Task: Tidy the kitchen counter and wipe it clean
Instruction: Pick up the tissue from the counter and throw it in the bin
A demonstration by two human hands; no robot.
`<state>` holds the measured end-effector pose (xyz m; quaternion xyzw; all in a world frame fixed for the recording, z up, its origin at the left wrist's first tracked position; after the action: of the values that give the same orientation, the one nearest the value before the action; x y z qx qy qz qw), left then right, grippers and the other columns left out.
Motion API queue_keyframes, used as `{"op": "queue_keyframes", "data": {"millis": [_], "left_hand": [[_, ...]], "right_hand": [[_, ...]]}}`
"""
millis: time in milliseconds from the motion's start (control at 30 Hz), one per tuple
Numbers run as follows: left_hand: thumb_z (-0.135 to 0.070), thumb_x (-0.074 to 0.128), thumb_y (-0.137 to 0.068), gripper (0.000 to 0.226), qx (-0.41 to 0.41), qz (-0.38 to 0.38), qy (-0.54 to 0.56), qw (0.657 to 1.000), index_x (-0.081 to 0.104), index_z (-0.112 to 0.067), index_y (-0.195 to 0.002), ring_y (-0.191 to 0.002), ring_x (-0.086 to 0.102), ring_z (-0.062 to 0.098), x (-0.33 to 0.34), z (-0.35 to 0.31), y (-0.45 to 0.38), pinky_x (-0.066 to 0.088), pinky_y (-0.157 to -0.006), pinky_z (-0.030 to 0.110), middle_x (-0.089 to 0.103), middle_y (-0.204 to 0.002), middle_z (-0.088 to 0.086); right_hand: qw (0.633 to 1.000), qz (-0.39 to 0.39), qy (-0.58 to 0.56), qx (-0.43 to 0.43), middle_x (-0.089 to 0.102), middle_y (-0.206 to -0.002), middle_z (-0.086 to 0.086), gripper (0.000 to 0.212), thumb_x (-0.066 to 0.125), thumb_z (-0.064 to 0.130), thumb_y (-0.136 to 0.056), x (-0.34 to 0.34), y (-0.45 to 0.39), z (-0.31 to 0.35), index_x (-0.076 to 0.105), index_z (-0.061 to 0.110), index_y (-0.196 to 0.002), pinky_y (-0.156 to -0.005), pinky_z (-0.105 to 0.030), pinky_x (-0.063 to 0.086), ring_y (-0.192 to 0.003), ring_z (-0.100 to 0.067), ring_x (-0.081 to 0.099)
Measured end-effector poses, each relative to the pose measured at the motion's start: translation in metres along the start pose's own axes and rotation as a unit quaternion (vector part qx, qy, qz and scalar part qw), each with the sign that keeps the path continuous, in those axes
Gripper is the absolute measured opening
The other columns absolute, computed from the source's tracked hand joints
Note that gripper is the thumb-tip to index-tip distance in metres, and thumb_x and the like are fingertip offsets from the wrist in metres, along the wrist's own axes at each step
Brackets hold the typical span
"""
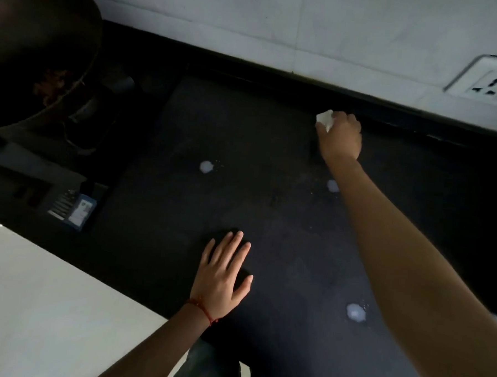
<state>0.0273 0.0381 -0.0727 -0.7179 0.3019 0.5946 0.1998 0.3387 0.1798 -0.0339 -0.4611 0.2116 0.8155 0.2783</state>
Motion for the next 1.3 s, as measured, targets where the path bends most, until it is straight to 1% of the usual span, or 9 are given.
{"op": "queue_keyframes", "data": {"millis": [233, 467, 633, 767, 900, 1000, 1067, 1167, 1300], "left_hand": [[-0.044, 0.052, -0.078, 0.062, 0.000, 0.000, 0.003, 1.000, 0.042, -0.018, -0.133, -0.134, 0.033, 0.021, 0.003, 0.002, 0.000, 0.027, -0.107, 0.046, 0.045, -0.143, 0.007], [-0.044, 0.048, -0.080, 0.059, 0.004, -0.004, 0.001, 1.000, 0.042, -0.018, -0.132, -0.134, 0.030, 0.020, 0.003, 0.003, -0.001, 0.023, -0.109, 0.044, 0.045, -0.143, 0.008], [-0.046, 0.041, -0.082, 0.057, 0.009, -0.006, -0.027, 1.000, 0.043, -0.018, -0.131, -0.133, 0.032, 0.021, 0.002, 0.003, -0.002, 0.023, -0.108, 0.044, 0.047, -0.141, 0.009], [-0.044, 0.039, -0.082, 0.055, 0.001, 0.008, -0.023, 1.000, 0.049, -0.015, -0.128, -0.130, 0.044, 0.026, -0.001, 0.002, -0.003, 0.036, -0.104, 0.050, 0.050, -0.139, 0.011], [-0.038, 0.040, -0.082, 0.047, 0.032, 0.007, 0.022, 0.999, 0.054, -0.012, -0.120, -0.125, 0.050, 0.034, -0.003, 0.002, 0.000, 0.041, -0.098, 0.054, 0.054, -0.133, 0.017], [-0.031, 0.043, -0.081, 0.042, 0.084, -0.007, 0.096, 0.992, 0.060, -0.006, -0.110, -0.119, 0.053, 0.038, -0.006, -0.011, 0.006, 0.046, -0.094, 0.052, 0.058, -0.125, 0.021], [-0.028, 0.044, -0.082, 0.039, 0.141, -0.010, 0.166, 0.976, 0.065, -0.003, -0.103, -0.112, 0.056, 0.033, -0.007, -0.034, 0.014, 0.050, -0.091, 0.046, 0.062, -0.116, 0.020], [-0.024, 0.047, -0.081, 0.033, 0.247, -0.002, 0.233, 0.940, 0.068, -0.002, -0.094, -0.100, 0.052, 0.018, -0.009, -0.081, 0.035, 0.043, -0.090, 0.031, 0.066, -0.102, 0.017], [-0.024, 0.045, -0.080, 0.033, 0.366, 0.069, 0.251, 0.894, 0.068, -0.003, -0.090, -0.089, 0.051, 0.011, -0.004, -0.147, 0.077, 0.041, -0.083, 0.023, 0.068, -0.090, 0.012]], "right_hand": [[0.999, -0.008, 0.032, -0.017, 0.044, -0.132, -0.018, 0.035, 0.044, 0.013, -0.093, 0.009, -0.003, -0.004, 0.051, 0.004, -0.126, -0.094, -0.042, 0.041, -0.123, -0.034, 0.039], [0.985, -0.077, -0.151, -0.012, 0.058, -0.115, -0.019, 0.030, 0.052, 0.009, -0.085, -0.011, 0.047, -0.003, 0.063, 0.001, -0.112, -0.086, -0.031, 0.044, -0.102, -0.032, 0.058], [0.960, -0.158, -0.230, 0.008, 0.065, -0.095, -0.019, 0.021, 0.059, 0.001, -0.077, -0.027, 0.126, -0.007, 0.068, -0.002, -0.096, -0.067, -0.015, 0.036, -0.079, -0.024, 0.059], [0.944, -0.181, -0.269, 0.065, 0.061, -0.085, -0.003, 0.014, 0.061, 0.005, -0.078, -0.043, 0.205, -0.022, 0.069, 0.005, -0.089, -0.065, -0.022, 0.046, -0.073, -0.013, 0.055], [0.922, -0.220, -0.283, 0.147, 0.056, -0.079, 0.012, 0.008, 0.064, 0.009, -0.079, -0.059, 0.295, -0.051, 0.068, 0.011, -0.085, -0.062, -0.011, 0.046, -0.074, -0.012, 0.058], [0.894, -0.267, -0.284, 0.220, 0.060, -0.081, 0.014, 0.007, 0.066, 0.010, -0.078, -0.064, 0.364, -0.077, 0.069, 0.013, -0.083, -0.061, -0.023, 0.051, -0.072, -0.016, 0.062], [0.866, -0.317, -0.279, 0.267, 0.061, -0.080, 0.016, 0.010, 0.065, 0.007, -0.078, -0.066, 0.409, -0.094, 0.070, 0.014, -0.083, -0.061, -0.016, 0.048, -0.071, -0.013, 0.061], [0.811, -0.389, -0.278, 0.336, 0.061, -0.078, 0.010, 0.012, 0.064, 0.002, -0.078, -0.067, 0.474, -0.119, 0.070, 0.009, -0.086, -0.061, -0.001, 0.040, -0.071, 0.004, 0.059], [0.738, -0.461, -0.270, 0.412, 0.061, -0.077, 0.001, 0.013, 0.065, -0.001, -0.077, -0.062, 0.562, -0.149, 0.069, 0.007, -0.086, -0.061, 0.001, 0.039, -0.069, 0.013, 0.057]]}}
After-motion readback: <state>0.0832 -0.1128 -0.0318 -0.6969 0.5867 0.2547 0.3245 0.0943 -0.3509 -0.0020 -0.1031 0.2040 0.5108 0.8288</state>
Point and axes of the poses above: each hand's wrist, its own y-axis away from the middle knuckle, its own x-axis out of the palm, z = x × y, the point moved 1 cm from there along -y, towards the middle knuckle
